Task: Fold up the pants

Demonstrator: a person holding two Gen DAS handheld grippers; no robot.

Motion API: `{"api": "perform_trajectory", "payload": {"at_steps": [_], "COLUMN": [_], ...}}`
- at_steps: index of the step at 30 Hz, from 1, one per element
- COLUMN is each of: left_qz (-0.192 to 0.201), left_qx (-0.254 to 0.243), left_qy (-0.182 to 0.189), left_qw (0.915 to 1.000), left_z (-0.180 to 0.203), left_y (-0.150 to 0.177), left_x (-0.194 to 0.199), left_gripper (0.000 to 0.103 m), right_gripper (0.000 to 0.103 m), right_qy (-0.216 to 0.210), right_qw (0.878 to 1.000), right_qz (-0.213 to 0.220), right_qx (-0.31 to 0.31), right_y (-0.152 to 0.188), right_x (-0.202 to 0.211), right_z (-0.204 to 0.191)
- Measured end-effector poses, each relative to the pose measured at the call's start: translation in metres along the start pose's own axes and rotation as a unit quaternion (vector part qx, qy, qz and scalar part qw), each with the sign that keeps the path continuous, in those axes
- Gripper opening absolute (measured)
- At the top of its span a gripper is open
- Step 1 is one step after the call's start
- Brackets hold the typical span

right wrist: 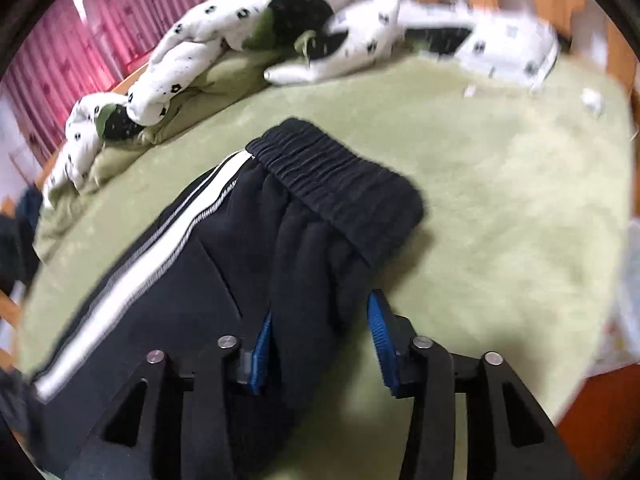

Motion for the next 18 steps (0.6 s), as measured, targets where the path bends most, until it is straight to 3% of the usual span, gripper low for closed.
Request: {"api": "perform_trajectory", "payload": {"at_steps": [2, 4, 6, 7, 13, 18], "left_qz": [0.002, -0.004, -0.012, -0.013, 0.068, 0.096], "left_qx": [0.002, 0.006, 0.006, 0.006, 0.007, 0.013], "left_qy": [0.008, 0.002, -0.005, 0.004, -0.023, -0.041], "left_qw": [1.0000, 1.0000, 0.9999, 0.9999, 0.9974, 0.9944], "left_z": [-0.005, -0.015, -0.021, -0.024, -0.057, -0.091], "left_y": [-0.002, -0.005, -0.007, -0.012, -0.083, -0.138], "left_x": [-0.008, -0.022, -0.033, -0.037, -0.021, -0.024], "left_gripper": [0.062, 0.053, 0.019, 0.012, 0.009, 0.009], "right_gripper": [0.048, 0.048, 0.048, 0.048, 0.048, 0.048], "right_qy": [0.001, -0.001, -0.007, -0.011, -0.053, -0.098], "right_qw": [1.000, 1.000, 1.000, 0.999, 0.996, 0.987], "right_qz": [0.002, 0.001, 0.001, 0.000, -0.020, -0.054], "right_qx": [0.009, 0.018, 0.027, 0.031, 0.063, 0.116], "right_y": [0.009, 0.017, 0.025, 0.032, 0.059, 0.097], "right_x": [0.016, 0.033, 0.048, 0.056, 0.071, 0.065], "right_z": [-0.002, -0.009, -0.026, -0.033, -0.124, -0.216]}}
Point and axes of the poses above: each gripper's, at about its wrist camera, not at the fingertips, and x roughly against the way its jaws point, z to its right, y to its underside, the point moved 8 cm from there along -x, roughly the way its jaws point, and after that the axes turned 13 degrees about -x, right-handed, at the moved point
